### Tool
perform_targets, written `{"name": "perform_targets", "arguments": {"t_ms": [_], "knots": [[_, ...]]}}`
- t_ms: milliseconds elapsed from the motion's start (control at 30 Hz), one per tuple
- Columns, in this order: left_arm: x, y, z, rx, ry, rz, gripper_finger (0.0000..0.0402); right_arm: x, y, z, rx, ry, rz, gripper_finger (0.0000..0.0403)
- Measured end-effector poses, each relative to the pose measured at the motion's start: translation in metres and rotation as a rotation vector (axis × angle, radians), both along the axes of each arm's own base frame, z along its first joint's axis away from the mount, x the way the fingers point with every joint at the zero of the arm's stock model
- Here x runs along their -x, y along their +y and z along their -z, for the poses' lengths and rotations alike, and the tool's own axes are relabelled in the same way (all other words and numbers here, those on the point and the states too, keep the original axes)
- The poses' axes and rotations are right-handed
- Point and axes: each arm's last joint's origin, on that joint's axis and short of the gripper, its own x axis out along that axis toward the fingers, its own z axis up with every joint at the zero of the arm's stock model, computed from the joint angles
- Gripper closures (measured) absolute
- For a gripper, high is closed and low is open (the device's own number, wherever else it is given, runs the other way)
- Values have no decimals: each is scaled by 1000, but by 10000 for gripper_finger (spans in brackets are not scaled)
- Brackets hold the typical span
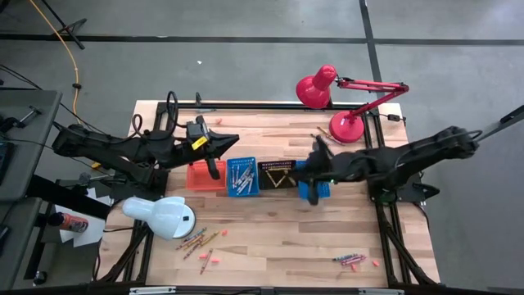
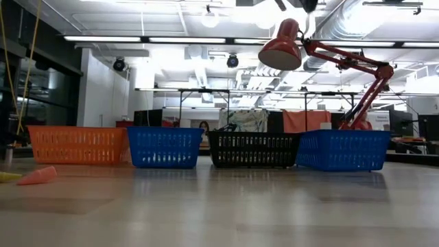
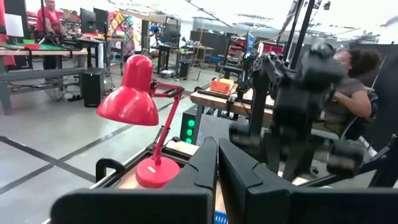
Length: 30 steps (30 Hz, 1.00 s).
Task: Sort crayons
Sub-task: Put the yellow crayon into the black bin
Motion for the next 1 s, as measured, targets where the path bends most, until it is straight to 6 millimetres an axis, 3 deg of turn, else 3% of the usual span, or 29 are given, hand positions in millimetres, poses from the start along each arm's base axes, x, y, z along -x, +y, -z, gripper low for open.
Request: {"name": "perform_targets", "arguments": {"t_ms": [267, 1000], "knots": [[-1, 0, 9, 37, 16, 4, 398, -7, -14, -28, 44, -272, -32, 403], [-1, 0, 8, 43, 11, 4, 398, -9, -20, -30, 57, -293, -34, 403]]}}
